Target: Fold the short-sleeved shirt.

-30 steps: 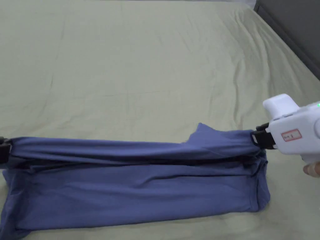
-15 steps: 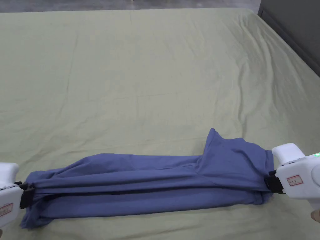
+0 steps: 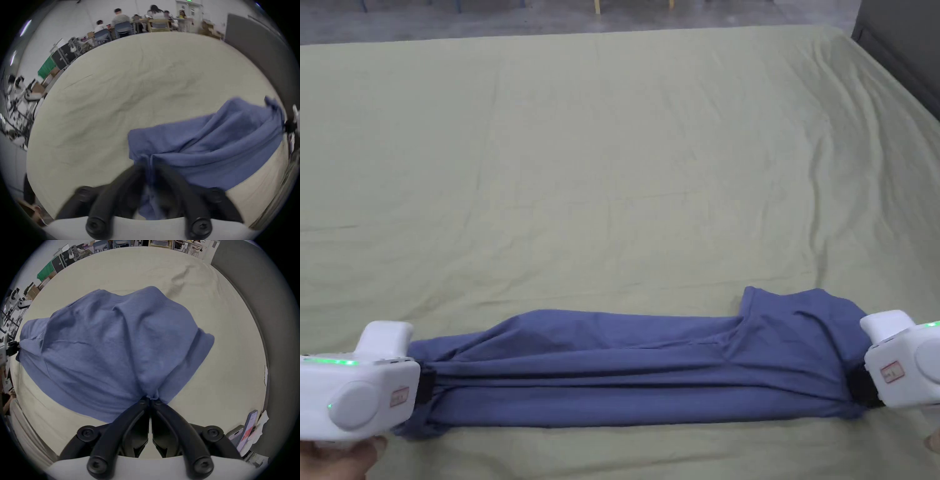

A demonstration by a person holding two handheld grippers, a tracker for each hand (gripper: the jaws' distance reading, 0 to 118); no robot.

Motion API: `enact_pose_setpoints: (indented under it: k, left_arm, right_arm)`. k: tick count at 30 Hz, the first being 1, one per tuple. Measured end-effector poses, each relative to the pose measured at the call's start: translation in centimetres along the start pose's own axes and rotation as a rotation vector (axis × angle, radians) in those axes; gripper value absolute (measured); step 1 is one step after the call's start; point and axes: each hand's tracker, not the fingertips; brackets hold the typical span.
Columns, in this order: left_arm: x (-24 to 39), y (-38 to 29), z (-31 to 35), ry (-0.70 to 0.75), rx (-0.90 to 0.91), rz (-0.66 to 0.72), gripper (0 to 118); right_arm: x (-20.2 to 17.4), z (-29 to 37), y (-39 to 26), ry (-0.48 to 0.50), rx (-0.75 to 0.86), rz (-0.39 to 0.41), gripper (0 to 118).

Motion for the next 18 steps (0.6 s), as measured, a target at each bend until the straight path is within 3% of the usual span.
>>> enact_pose_setpoints:
  k: [1, 4, 7, 9, 10, 11, 12, 13, 14, 15, 16, 18]
  left_arm:
    - [-0.4, 0.3, 1.6, 0.001, 0.051, 0.063, 117]
    - [-1.4, 0.7, 7.1, -0.107, 0.253, 0.15, 118]
    - [-1.3, -0.6, 9.0, -0.063, 0.24, 0.151, 118]
    - [-0.9, -1.5, 9.1, -0.061, 0.217, 0.141, 118]
    - [0.1, -1.9, 8.0, -0.066, 0.173, 0.124, 118]
    - [0.5, -2.5, 7.6, -0.073, 0.123, 0.098, 118]
    - [0.7, -2.9, 7.3, -0.089, 0.084, 0.085, 118]
    - [0.8, -3.5, 7.1, -0.099, 0.062, 0.072, 113]
    - [1.2, -3.7, 7.2, -0.08, 0.083, 0.074, 82]
    - [1.4, -3.8, 7.0, -0.067, 0.085, 0.068, 17]
    - [1.3, -3.9, 6.9, -0.025, 0.045, 0.025, 0]
    - [0.1, -3.6, 7.6, -0.08, 0.09, 0.103, 0]
  right_arm:
    - [-0.2, 2.0, 0.1, -0.006, 0.052, -0.018, 118]
    - [-0.9, 6.9, -1.0, -0.017, 0.305, -0.077, 118]
    - [-2.8, 8.2, -1.9, 0.059, 0.35, -0.15, 118]
    - [-3.2, 9.2, -2.2, 0.108, 0.344, -0.148, 118]
    - [-4.2, 8.9, -2.5, 0.115, 0.346, -0.132, 109]
    - [-5.5, 8.4, -3.0, 0.121, 0.36, -0.104, 86]
    - [-6.5, 8.0, -3.2, 0.106, 0.363, -0.067, 37]
    - [-7.1, 8.6, -2.7, 0.092, 0.325, -0.028, 3]
    - [-8.0, 7.9, -3.1, 0.101, 0.333, -0.029, 3]
    - [-8.9, 7.5, -3.3, 0.116, 0.325, -0.014, 3]
    - [-9.8, 7.1, -3.6, 0.14, 0.322, -0.004, 3]
    - [-10.4, 8.3, -3.4, 0.161, 0.329, 0.002, 3]
